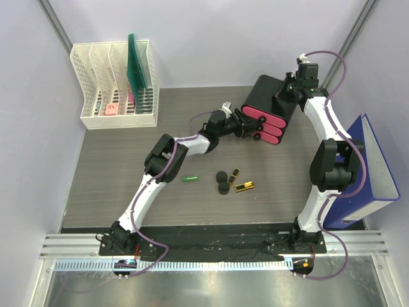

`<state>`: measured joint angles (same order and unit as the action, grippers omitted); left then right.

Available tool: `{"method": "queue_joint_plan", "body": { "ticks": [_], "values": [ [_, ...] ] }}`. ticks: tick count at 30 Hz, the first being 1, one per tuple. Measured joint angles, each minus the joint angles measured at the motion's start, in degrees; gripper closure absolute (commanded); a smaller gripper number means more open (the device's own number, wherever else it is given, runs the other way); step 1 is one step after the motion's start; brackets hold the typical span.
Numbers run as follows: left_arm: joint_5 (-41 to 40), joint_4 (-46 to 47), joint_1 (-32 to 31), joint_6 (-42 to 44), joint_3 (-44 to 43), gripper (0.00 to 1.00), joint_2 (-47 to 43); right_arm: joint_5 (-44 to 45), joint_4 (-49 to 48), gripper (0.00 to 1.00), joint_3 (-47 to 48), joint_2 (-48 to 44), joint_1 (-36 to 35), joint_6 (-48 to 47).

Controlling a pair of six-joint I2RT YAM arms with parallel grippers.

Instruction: Organize the makeup

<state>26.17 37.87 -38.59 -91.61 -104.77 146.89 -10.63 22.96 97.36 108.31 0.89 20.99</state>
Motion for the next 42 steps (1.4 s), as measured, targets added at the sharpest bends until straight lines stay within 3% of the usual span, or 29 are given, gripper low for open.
{"method": "queue_joint_plan", "body": {
  "ticks": [2,5,12,42],
  "values": [
    [0.0,0.0,-0.1,-0.1,-0.1,0.54,0.0,0.0,0.0,0.99,0.0,0.0,0.0,0.0],
    [0.0,0.0,-0.2,-0.5,-0.1,0.65,0.0,-0.1,-0.1,0.99,0.0,0.0,0.0,0.1],
    [0.0,-0.1,-0.2,-1.0,-0.1,1.00,0.3,-0.3,-0.3,0.99,-0.1,0.1,0.0,0.2],
    [3.0,7.2,4.0,-1.0,10.1,1.00,-3.7,-2.8,-2.8,0.99,0.0,1.4,-0.4,1.0]
  ]
}}
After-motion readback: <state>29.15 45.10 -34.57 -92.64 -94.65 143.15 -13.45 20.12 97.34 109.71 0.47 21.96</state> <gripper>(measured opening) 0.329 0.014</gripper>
